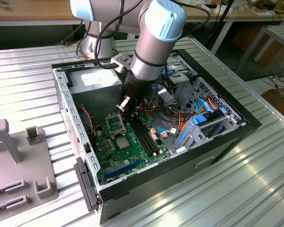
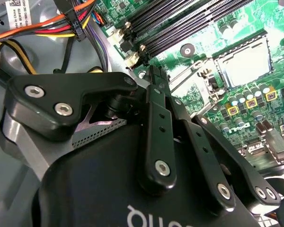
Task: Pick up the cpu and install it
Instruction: 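Close the cpu cover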
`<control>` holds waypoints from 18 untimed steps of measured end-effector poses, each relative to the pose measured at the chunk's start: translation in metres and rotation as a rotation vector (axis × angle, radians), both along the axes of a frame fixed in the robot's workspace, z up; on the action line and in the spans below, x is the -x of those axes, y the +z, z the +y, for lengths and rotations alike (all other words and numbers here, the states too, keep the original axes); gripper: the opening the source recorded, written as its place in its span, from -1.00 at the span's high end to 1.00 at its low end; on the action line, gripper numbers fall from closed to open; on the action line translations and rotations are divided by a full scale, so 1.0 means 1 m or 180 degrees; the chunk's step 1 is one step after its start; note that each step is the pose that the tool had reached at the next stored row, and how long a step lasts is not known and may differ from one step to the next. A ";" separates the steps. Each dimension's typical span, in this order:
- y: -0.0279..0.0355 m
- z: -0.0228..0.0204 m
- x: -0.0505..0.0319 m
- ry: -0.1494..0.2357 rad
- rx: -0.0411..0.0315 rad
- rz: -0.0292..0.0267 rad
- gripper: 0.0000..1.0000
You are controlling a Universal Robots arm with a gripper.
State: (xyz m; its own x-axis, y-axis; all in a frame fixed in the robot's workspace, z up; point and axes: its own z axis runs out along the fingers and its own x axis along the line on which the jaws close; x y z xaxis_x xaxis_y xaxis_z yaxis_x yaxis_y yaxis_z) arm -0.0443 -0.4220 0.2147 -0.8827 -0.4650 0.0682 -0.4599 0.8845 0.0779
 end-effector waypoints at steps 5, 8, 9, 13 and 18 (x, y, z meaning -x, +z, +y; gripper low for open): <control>0.0032 0.0000 -0.0012 0.0001 0.0000 0.0001 0.79; 0.0034 0.0004 -0.0024 0.0000 0.0001 0.0001 0.79; 0.0034 0.0009 -0.0025 0.0000 0.0000 0.0001 0.79; 0.0025 0.0029 -0.0027 0.0000 -0.0008 0.0001 0.79; -0.0009 0.0033 -0.0023 0.0000 -0.0045 0.0001 0.79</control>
State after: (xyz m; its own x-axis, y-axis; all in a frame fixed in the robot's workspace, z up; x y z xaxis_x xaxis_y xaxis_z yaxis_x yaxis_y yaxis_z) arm -0.0419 -0.4187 0.2137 -0.8827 -0.4659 0.0618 -0.4599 0.8834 0.0905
